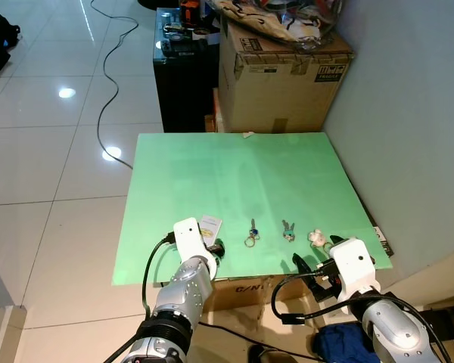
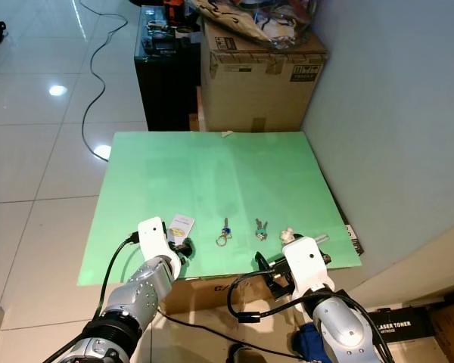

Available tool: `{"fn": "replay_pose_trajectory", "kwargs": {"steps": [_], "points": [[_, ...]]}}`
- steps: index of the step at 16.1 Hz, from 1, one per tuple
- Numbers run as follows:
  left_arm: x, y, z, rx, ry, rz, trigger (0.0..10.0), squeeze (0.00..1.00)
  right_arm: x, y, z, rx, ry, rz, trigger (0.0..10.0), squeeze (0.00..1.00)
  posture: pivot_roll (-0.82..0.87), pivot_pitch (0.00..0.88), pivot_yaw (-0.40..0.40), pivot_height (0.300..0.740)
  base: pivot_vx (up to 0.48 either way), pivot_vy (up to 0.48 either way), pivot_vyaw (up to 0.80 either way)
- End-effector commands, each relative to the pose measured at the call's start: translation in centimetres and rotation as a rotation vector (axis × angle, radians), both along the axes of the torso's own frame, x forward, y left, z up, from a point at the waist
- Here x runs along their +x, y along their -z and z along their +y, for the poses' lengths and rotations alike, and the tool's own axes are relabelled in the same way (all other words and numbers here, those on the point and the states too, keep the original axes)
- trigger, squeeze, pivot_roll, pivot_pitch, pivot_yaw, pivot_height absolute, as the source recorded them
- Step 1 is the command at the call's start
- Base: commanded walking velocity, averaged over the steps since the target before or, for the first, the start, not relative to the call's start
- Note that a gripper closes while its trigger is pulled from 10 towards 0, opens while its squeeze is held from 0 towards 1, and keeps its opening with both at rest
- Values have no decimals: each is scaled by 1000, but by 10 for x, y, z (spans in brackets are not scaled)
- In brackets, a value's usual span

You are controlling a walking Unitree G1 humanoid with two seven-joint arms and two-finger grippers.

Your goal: Hang keys on a hook

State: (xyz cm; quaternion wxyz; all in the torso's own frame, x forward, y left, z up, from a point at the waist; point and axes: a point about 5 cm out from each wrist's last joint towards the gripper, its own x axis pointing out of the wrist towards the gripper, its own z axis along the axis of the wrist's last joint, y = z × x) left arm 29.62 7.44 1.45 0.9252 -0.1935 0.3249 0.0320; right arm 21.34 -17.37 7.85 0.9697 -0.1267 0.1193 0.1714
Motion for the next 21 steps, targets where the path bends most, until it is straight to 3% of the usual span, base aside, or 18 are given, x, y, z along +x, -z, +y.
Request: {"fn": "replay_pose_trajectory", "kwargs": {"steps": [1,2,3,15,21], "points": [[-12,8,-29,-72,27,78,4471,0,-2,-3,-4,-13,8,-3,10000,0,-353,176,-59,740,0,0,0],[-12,9,-29,-72,24,79,4941,0,-2,-3,-4,-15,8,-1,10000,0,-353,178,-60,740,0,0,0],[-12,12,-30,-71,18,83,0,0,-3,-3,-4,-17,6,3,10000,0,-354,180,-62,740,0,0,0],[-22,25,-33,-110,-29,150,0,0,-7,-5,-5,-25,2,9,10000,0,-372,189,-64,740,0,0,0],[-18,23,-31,-153,-55,126,0,0,-6,-5,-3,-23,3,9,10000,0,-368,190,-62,740,0,0,0]]}}
